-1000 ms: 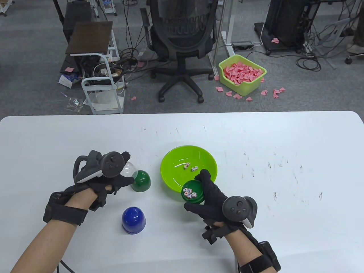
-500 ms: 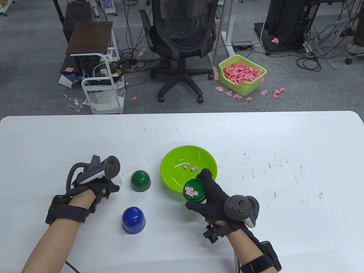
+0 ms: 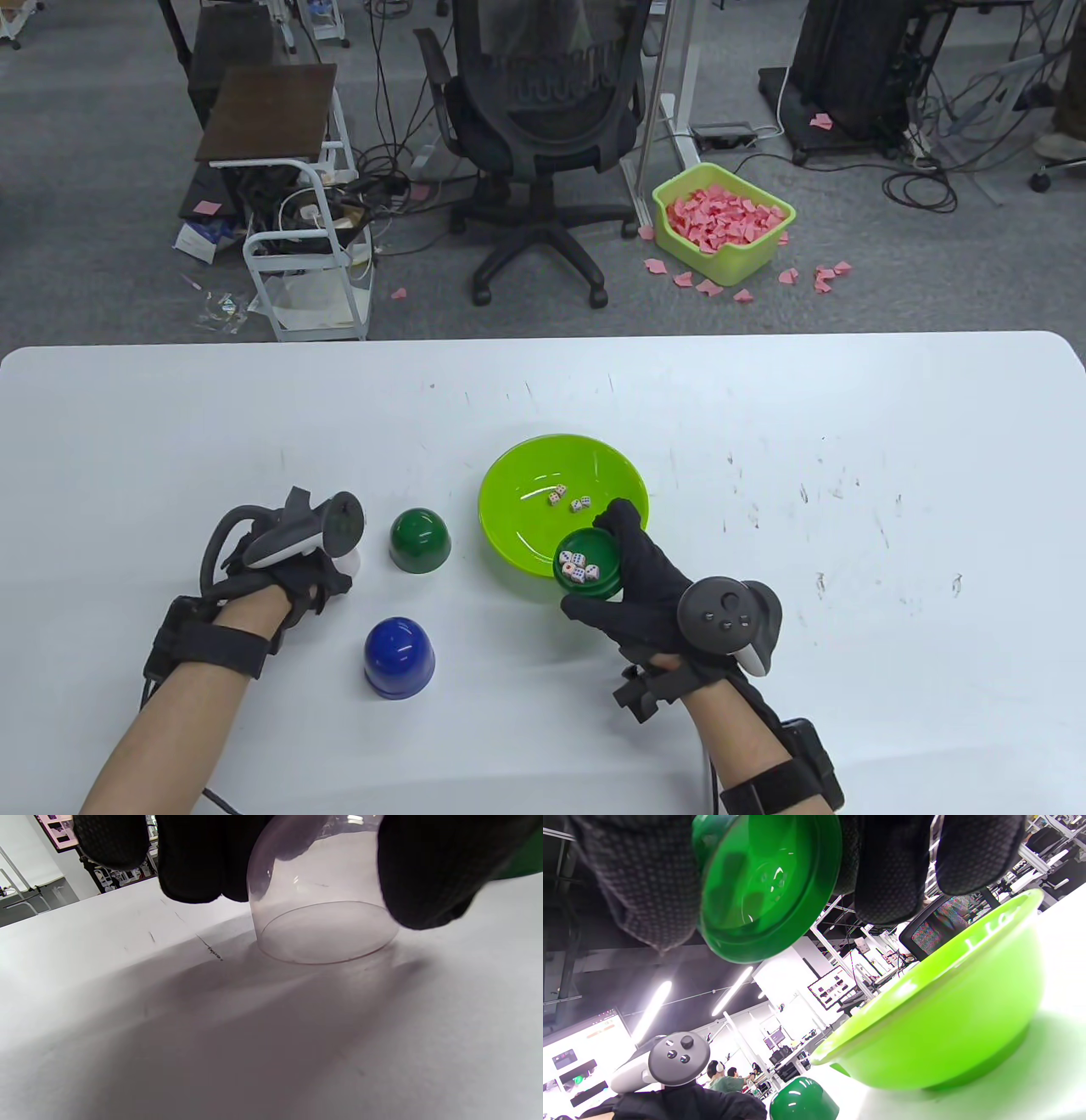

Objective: Pour dice into bowl

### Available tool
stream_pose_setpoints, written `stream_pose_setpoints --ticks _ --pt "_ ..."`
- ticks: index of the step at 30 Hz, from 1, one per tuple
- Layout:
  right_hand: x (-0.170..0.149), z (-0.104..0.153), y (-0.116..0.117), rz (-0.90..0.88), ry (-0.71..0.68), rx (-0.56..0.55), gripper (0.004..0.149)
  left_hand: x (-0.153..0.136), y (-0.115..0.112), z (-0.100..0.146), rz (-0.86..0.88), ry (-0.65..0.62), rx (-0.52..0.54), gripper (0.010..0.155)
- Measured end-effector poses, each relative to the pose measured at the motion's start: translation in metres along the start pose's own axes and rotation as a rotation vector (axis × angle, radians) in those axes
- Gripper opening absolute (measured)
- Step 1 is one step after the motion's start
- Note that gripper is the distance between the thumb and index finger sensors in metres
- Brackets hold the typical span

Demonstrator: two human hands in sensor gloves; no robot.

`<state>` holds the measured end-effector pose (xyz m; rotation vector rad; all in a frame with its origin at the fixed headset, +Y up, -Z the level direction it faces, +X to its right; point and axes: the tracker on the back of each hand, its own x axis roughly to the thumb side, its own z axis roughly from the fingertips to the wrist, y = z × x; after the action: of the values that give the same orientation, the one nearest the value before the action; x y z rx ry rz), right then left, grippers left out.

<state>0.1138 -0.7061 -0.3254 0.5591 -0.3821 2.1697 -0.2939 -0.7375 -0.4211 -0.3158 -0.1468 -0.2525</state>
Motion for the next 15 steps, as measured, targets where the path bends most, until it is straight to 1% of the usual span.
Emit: stream_pose_setpoints --ticks 3,7,11,15 --pt "-0.001 0.0 -0.002 0.008 0.005 -0.004 0.107 -0.001 0.006 0.007 0.048 -0.005 0.024 0.092" --pt "-0.004 -0.001 -0.006 0.009 0.022 -0.016 0.107 0.001 0.022 0.021 0.119 -0.031 0.109 0.092" --pt "-0.007 -0.003 -0.012 -0.022 0.049 -0.045 0.108 0.012 0.041 0.044 0.259 -0.102 0.224 0.091" --pt "-0.009 -0.005 -0.021 -0.032 0.075 -0.09 0.106 0.029 0.049 0.065 0.385 -0.174 0.306 0.091"
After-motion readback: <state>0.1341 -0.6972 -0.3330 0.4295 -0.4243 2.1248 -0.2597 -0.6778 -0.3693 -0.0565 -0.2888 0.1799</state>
